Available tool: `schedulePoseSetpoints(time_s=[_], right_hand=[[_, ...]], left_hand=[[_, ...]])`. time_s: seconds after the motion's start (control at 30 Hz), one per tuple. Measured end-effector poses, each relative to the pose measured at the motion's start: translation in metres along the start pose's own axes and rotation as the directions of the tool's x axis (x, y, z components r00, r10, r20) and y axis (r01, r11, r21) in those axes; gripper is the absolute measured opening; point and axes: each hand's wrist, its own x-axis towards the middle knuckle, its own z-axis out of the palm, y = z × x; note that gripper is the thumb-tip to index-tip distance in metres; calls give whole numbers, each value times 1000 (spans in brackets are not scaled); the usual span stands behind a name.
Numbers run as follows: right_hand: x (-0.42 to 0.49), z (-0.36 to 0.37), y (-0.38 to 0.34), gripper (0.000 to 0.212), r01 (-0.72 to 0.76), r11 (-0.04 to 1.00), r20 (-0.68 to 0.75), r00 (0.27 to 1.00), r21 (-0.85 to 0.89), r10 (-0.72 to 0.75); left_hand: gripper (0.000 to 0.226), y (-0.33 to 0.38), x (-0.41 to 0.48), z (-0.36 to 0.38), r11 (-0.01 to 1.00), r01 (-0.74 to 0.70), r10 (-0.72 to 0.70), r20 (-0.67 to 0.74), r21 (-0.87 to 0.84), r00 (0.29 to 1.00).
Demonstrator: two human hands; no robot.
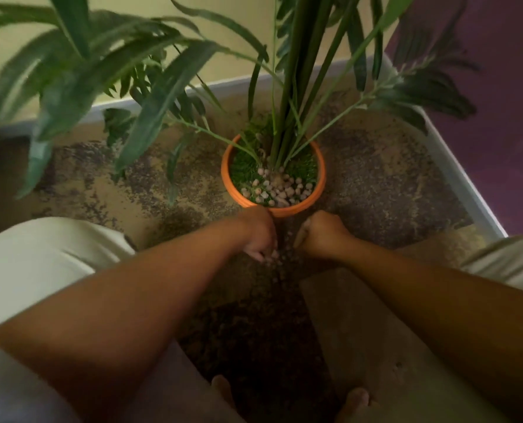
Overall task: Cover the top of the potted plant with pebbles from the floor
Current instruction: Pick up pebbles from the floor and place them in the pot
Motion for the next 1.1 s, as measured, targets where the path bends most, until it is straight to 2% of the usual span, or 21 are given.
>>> schedulePoseSetpoints(time_s=[0.07,0.13,0.2,0.27,0.33,0.5,0.67,0.73,0.93,0.97,1.03,1.1], right_hand=[[-7,-18,-4,13,59,996,17,998,61,-60],[-12,-31,-6,14,89,958,4,996,273,-93],[-14,-43,-10,10,106,880,-51,994,463,-93],[-11,-53,-15,17,127,829,-116,990,545,-76],[-6,-59,-19,20,164,806,-170,982,568,-80],[9,-61,-24,18,178,773,-231,972,609,-42],[15,-61,-28,20,183,772,-204,976,609,-71],[15,-63,-28,21,182,776,-178,980,604,-91],[5,-68,-29,18,196,784,-194,976,589,-99],[2,-68,-30,16,188,801,-156,981,569,-119],[-9,-65,-30,14,154,883,57,978,443,-199],[-18,-45,-33,13,183,948,312,913,261,-262]], left_hand=[[19,4,-8,-18,994,-37,35,-19,-100,999],[11,4,-14,-36,971,-73,46,-122,-227,991],[23,0,-12,-48,918,-116,17,-255,-380,967],[25,-2,-11,-53,834,-162,-18,-321,-527,947],[22,-2,-10,-52,781,-212,-30,-375,-587,927],[20,4,-2,-46,753,-271,-15,-428,-600,904],[14,8,3,-47,757,-262,-24,-427,-599,904],[18,10,5,-48,753,-269,-20,-429,-601,903],[25,13,0,-50,815,-243,-16,-440,-526,898],[25,13,0,-50,825,-237,-15,-439,-513,898],[23,12,-1,-49,849,-215,-12,-424,-482,906],[22,12,-2,-47,883,-171,-13,-387,-438,922]])
